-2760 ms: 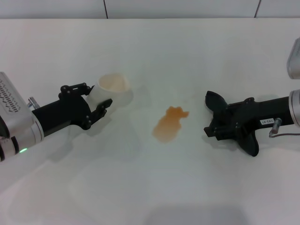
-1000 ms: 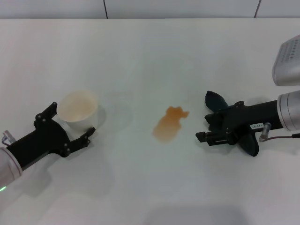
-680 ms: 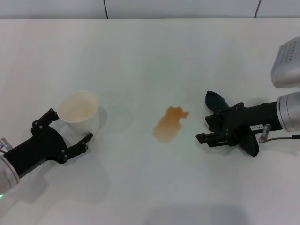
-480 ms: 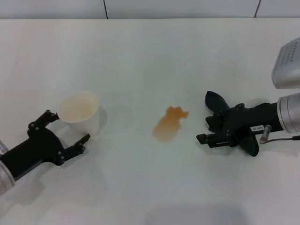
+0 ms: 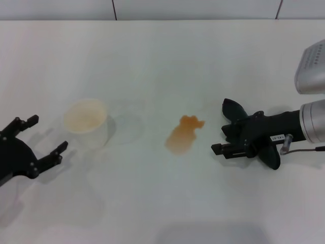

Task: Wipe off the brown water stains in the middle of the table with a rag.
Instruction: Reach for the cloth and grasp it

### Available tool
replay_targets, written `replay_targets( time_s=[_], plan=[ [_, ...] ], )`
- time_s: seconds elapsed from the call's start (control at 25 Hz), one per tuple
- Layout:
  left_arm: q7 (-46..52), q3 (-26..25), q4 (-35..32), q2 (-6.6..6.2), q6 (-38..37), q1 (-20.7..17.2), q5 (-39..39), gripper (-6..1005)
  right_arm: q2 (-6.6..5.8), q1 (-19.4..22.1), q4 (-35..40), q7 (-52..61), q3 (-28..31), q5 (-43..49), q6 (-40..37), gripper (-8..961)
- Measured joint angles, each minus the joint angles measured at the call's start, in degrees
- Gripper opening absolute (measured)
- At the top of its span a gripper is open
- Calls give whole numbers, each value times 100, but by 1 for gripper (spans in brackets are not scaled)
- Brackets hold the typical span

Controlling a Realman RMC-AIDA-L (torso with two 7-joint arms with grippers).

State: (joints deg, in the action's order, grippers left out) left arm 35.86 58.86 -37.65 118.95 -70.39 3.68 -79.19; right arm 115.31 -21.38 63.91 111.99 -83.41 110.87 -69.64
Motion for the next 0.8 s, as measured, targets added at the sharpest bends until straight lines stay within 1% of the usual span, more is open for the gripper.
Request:
replay_targets(
  time_s=[0.16, 0.36, 0.48, 0.56, 0.64, 0.72, 0.76, 0.8],
  plan=[
    [168, -130, -204, -64, -51, 56, -32, 869, 0, -17, 33, 25, 0, -101, 3, 605],
    [931, -368, -829, -199, -579, 109, -189, 868, 0, -17, 69, 112, 39, -310, -42, 605],
    [1601, -650, -1153, -342, -1069, 247, -388, 867, -10, -16, 222, 315, 72, -384, -74, 605],
    [2196, -963, -1340, -453, -1352, 444, -680, 867, -16, -15, 334, 465, 174, -389, -147, 605],
    [2730, -1298, -1496, -559, -1714, 659, -1062, 866, -10, -16, 405, 559, 296, -418, -250, 605],
    [3333, -1753, -1735, -703, -2224, 939, -1604, 866, -6, -18, 445, 609, 360, -507, -309, 604],
    [3333, -1753, -1735, -703, -2224, 939, -1604, 866, -6, -19, 468, 626, 362, -568, -318, 604],
    [3478, -1843, -1816, -747, -2352, 1004, -1731, 866, -8, -19, 492, 638, 363, -610, -325, 604]
  ],
)
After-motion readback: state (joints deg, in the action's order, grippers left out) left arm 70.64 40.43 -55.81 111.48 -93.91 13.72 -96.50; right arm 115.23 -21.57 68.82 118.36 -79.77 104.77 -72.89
